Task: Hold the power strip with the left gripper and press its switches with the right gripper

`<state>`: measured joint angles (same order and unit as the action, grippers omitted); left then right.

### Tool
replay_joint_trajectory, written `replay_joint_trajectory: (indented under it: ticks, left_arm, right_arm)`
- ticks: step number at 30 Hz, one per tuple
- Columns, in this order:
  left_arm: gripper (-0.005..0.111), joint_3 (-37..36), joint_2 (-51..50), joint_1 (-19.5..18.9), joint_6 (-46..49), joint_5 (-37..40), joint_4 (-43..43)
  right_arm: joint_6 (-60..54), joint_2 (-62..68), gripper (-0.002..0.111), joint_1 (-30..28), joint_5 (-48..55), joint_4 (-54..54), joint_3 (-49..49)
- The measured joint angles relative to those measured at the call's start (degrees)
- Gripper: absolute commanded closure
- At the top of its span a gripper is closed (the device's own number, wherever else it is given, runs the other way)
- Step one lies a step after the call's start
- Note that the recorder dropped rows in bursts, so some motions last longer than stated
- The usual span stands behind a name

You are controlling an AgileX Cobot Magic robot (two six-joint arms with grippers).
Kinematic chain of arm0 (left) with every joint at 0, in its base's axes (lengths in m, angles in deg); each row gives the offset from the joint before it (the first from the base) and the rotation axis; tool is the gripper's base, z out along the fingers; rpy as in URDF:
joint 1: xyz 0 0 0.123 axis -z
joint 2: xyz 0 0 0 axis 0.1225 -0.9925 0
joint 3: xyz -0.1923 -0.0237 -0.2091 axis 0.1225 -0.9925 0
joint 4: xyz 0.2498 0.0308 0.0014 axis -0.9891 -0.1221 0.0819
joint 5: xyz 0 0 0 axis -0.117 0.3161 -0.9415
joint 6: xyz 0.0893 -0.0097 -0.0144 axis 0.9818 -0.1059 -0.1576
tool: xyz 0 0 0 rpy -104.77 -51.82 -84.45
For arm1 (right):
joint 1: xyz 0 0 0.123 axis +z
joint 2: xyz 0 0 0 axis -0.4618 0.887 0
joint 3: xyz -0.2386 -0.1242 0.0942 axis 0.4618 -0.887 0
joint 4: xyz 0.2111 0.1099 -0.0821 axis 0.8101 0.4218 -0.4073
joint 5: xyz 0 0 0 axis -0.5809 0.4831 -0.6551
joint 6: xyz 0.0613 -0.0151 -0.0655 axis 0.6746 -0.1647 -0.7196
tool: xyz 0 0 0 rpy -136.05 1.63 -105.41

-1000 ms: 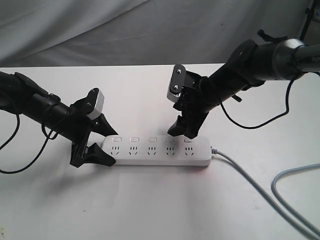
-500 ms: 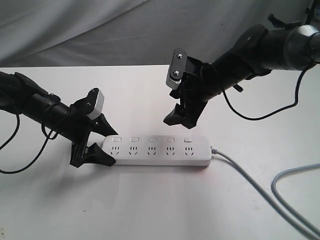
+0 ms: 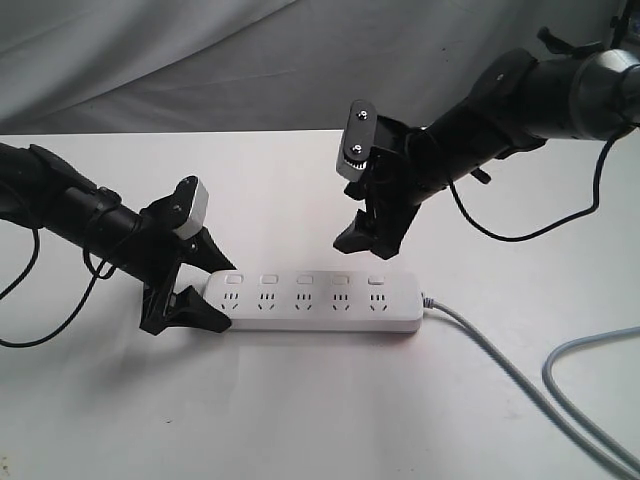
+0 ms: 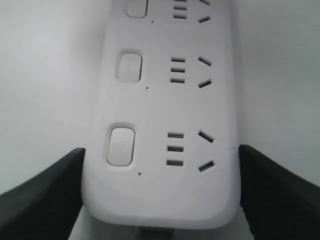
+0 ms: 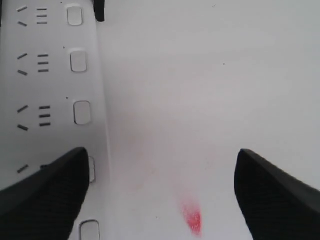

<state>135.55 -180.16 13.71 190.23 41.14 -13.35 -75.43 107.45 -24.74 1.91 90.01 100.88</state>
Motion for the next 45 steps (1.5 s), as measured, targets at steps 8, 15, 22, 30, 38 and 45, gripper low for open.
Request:
replay_joint_trajectory:
  ticks: [8, 15, 22, 30, 38, 45]
  left_arm:
    - [0.067, 0.0, 0.0, 0.0, 0.0, 0.0, 0.0]
    - [0.067, 0.0, 0.0, 0.0, 0.0, 0.0, 0.0]
    - [0.067, 0.0, 0.0, 0.0, 0.0, 0.0, 0.0]
    - [0.067, 0.0, 0.0, 0.0, 0.0, 0.0, 0.0]
    - [0.067, 0.0, 0.0, 0.0, 0.0, 0.0, 0.0]
    - [0.067, 0.0, 0.0, 0.0, 0.0, 0.0, 0.0]
  right_arm:
    - [0.5, 0.0, 0.035, -5.1, 4.8, -0.2, 0.0]
    - [0.5, 0.0, 0.035, -5.7, 5.6, -0.3, 0.0]
    - [0.5, 0.0, 0.035, -5.7, 5.8, -0.3, 0.0]
    - [-0.5, 0.0, 0.035, -5.7, 5.8, -0.1, -1.2]
    - [-1.5, 1.4, 0.035, -5.7, 5.2, 0.8, -1.7]
    - [-1.6, 3.2, 0.035, -5.6, 5.2, 1.0, -1.7]
